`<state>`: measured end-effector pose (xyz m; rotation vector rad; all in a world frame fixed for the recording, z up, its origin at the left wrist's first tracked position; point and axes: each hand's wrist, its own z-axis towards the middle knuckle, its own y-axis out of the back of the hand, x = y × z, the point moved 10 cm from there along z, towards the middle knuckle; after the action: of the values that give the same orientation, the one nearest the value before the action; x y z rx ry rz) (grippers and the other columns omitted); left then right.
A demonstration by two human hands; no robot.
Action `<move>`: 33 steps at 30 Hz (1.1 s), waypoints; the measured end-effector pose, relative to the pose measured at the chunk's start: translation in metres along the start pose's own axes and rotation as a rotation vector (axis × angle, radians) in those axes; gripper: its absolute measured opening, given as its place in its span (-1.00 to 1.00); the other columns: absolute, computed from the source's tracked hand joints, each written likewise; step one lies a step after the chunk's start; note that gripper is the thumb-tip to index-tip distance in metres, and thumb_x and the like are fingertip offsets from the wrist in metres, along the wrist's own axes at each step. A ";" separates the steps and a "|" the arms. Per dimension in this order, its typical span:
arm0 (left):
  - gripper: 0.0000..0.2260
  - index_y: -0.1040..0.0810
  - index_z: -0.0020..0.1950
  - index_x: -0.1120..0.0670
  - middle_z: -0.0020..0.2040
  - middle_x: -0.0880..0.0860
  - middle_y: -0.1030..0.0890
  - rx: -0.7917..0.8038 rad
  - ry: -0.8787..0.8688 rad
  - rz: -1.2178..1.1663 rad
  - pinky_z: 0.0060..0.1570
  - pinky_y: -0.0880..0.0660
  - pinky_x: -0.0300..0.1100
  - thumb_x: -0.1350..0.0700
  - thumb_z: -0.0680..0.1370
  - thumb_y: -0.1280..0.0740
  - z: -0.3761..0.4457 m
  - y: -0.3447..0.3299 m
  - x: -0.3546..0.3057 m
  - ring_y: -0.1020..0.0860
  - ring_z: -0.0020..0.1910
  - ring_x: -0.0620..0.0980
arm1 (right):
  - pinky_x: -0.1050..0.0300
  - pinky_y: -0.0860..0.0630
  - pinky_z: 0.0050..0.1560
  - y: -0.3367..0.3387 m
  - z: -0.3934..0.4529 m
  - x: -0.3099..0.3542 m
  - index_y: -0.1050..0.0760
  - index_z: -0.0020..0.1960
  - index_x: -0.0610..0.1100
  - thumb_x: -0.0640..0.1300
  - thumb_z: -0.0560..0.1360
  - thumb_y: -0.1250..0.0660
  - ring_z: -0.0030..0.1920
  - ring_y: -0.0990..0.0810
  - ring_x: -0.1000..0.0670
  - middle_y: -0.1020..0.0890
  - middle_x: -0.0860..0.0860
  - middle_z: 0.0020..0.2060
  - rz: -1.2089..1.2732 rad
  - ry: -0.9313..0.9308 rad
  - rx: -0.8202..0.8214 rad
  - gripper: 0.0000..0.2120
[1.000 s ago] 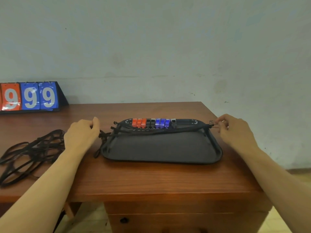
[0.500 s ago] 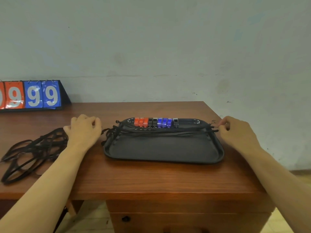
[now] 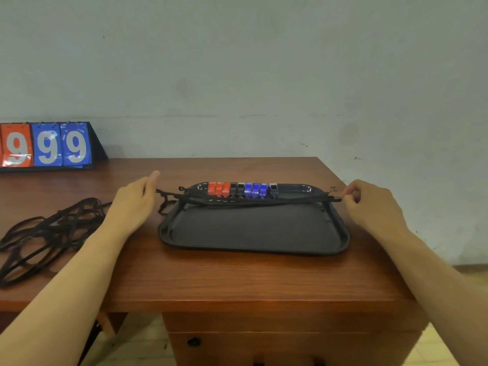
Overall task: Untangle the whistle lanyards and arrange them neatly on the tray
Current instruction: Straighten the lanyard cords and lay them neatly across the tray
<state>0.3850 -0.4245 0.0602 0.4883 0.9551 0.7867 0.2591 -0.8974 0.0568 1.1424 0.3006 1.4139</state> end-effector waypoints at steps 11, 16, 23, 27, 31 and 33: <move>-0.71 -0.48 0.13 0.16 -0.13 0.17 -0.54 -0.278 0.323 0.159 -0.17 -0.46 0.06 -0.07 0.65 -0.29 -0.004 0.031 0.052 -0.47 -0.20 0.13 | 0.15 -0.33 -0.28 0.003 -0.003 0.001 -0.55 -0.01 0.00 -0.13 0.56 -0.24 -0.20 -0.51 -0.04 -0.60 0.01 -0.16 -0.039 -0.030 0.002 -0.87; -0.97 -0.50 0.00 0.08 -0.10 0.20 -0.57 -0.350 0.345 0.205 -0.16 -0.47 0.10 0.17 0.64 -0.30 -0.010 0.041 0.051 -0.46 -0.21 0.17 | 0.14 -0.34 -0.24 0.004 -0.005 0.001 -0.56 0.00 -0.01 -0.11 0.57 -0.25 -0.19 -0.51 -0.05 -0.61 0.00 -0.14 -0.043 -0.033 0.001 -0.88; -0.81 -0.53 0.14 0.15 0.14 0.24 -0.43 -0.302 0.213 0.317 0.02 -0.44 0.14 0.29 0.54 -0.35 -0.006 0.037 0.032 -0.42 0.03 0.22 | 0.10 -0.44 -0.19 0.001 -0.004 0.000 -0.53 -0.03 0.04 -0.08 0.57 -0.25 -0.17 -0.54 -0.04 -0.59 0.03 -0.17 -0.053 -0.034 0.005 -0.92; -0.65 -0.34 0.25 0.08 0.20 0.11 -0.40 -0.109 0.138 0.218 0.27 -0.27 0.22 0.16 0.53 -0.37 -0.001 0.011 0.021 -0.34 0.27 0.20 | 0.07 -0.52 -0.16 -0.002 -0.004 0.001 -0.51 -0.05 0.05 -0.08 0.56 -0.24 -0.17 -0.57 -0.03 -0.59 0.06 -0.18 -0.034 -0.020 0.019 -0.91; -0.76 -0.38 0.24 -0.11 0.04 -0.15 -0.54 0.037 -0.024 0.131 0.26 -0.26 0.18 -0.03 0.60 -0.32 0.000 -0.008 0.008 -0.42 0.15 -0.03 | 0.06 -0.56 -0.15 -0.002 -0.003 0.003 -0.51 -0.05 0.04 -0.09 0.56 -0.24 -0.20 -0.56 0.00 -0.60 0.05 -0.18 -0.031 -0.004 0.019 -0.92; -0.78 -0.54 0.09 -0.14 -0.03 -0.13 -0.61 0.192 -0.049 0.232 0.24 -0.32 0.18 -0.20 0.65 -0.17 0.000 -0.024 0.009 -0.53 0.07 0.00 | 0.07 -0.55 -0.17 -0.003 -0.003 0.003 -0.51 -0.05 0.03 -0.09 0.56 -0.24 -0.21 -0.56 0.01 -0.60 0.05 -0.18 -0.023 0.000 0.023 -0.92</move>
<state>0.3967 -0.4328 0.0388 0.7927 0.9434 0.8913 0.2596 -0.8928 0.0545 1.1540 0.3297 1.3938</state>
